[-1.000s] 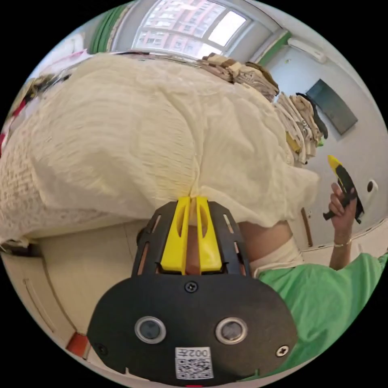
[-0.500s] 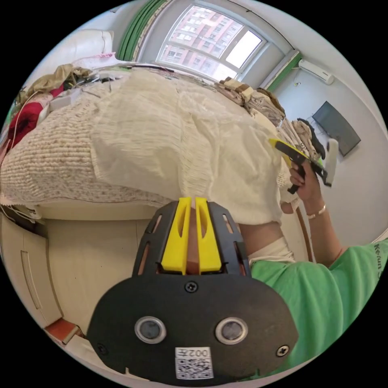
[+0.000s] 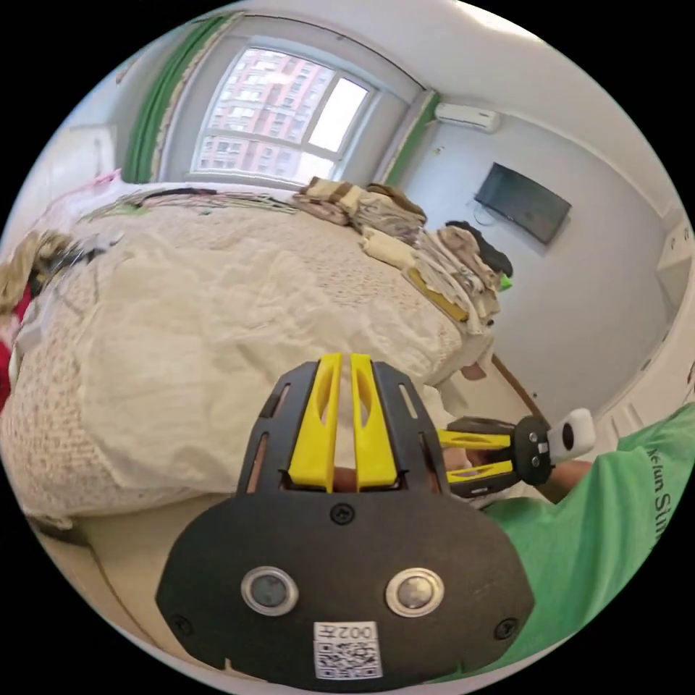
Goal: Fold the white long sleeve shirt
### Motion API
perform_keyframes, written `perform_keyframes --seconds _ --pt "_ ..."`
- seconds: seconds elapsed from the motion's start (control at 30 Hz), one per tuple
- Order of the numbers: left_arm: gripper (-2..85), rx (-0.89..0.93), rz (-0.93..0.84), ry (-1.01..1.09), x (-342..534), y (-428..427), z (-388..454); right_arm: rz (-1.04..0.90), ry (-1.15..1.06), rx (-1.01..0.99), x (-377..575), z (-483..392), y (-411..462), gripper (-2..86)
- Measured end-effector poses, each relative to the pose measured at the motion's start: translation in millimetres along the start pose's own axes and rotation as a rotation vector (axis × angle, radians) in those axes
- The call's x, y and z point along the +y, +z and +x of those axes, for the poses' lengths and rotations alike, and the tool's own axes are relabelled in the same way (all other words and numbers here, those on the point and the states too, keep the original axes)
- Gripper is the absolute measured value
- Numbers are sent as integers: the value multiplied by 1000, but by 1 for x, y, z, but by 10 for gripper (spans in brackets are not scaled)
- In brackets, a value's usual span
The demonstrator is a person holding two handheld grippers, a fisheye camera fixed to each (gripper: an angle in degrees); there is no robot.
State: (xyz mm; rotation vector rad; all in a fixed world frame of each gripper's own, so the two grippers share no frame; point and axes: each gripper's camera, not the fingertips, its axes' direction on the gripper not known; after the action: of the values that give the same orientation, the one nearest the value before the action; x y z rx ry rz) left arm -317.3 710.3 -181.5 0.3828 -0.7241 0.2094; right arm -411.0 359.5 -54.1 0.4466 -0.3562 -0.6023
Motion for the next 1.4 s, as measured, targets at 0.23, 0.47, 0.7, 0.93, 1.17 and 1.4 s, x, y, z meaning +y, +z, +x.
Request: perform_keyframes --seconds 0.23,0.47,0.7,0.93,1.17,1.4 --pt "-9 -122 -210 60 -10 64 45 86 427 -19 -16 152 -8 128" --pt "-14 -69 -192 -40 22 49 33 -212 542 -422 -10 198 83 55" --pt "-16 105 -170 -123 16 53 9 108 473 -236 -14 168 10 10" --pt "-15 117 -182 -245 -11 89 -8 16 -170 -117 -11 30 -12 19" --pt "-9 -75 -168 -484 40 57 -59 -159 -147 -255 15 24 13 42" --pt "-9 -159 -44 -657 85 -2 -97 -24 -51 -269 4 62 -12 62"
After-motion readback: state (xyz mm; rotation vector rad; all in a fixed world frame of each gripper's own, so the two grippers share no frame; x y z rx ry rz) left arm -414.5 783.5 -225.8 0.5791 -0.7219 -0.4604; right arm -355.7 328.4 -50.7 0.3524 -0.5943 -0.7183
